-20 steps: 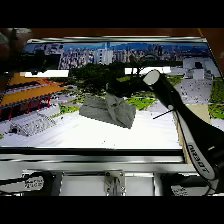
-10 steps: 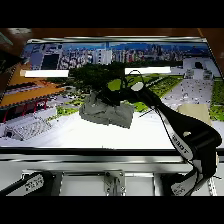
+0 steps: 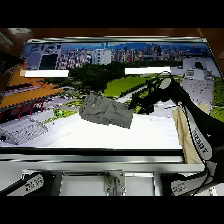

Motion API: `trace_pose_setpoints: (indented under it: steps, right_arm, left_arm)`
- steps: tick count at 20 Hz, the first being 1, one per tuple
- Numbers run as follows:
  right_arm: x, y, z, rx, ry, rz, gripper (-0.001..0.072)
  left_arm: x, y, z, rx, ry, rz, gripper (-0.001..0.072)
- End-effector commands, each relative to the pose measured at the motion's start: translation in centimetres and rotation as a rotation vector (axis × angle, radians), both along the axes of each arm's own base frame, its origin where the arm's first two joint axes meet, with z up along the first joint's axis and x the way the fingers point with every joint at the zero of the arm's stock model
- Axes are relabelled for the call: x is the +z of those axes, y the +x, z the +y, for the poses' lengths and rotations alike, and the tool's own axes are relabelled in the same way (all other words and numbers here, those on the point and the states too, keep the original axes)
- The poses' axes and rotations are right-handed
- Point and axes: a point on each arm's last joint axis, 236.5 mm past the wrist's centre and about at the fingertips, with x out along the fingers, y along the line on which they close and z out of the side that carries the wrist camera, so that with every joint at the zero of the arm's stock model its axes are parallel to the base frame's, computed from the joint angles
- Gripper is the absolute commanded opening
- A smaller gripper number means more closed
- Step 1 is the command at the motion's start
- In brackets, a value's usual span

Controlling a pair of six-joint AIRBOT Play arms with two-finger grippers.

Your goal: Fold the shirts.

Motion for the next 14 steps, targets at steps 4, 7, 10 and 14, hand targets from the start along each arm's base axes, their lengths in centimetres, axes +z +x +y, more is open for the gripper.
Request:
trace_pose_setpoints:
  steps: [4, 7, 10, 14]
  right_arm:
    - [-4.8, -0.2, 2.1, -0.095, 0.076, 0.073, 0.0681]
    - [-5.1, 0.4, 4.4, -0.094, 0.113, 0.036, 0.0242]
    - [-0.6, 3.0, 5.1, -0.03, 0.227, -0.137, 0.006]
    - [13.7, 7.8, 1.1, -0.091, 0.313, -0.391, 0.0059]
  left_arm:
    - [0.0, 0.0, 0.0, 0.007, -0.009, 0.006, 0.004]
    - [0.0, 0.0, 0.0, 0.013, -0.02, 0.013, 0.004]
    - [0.0, 0.0, 0.0, 0.013, -0.02, 0.013, 0.004]
    - [0.0, 0.0, 0.0, 0.014, -0.02, 0.012, 0.004]
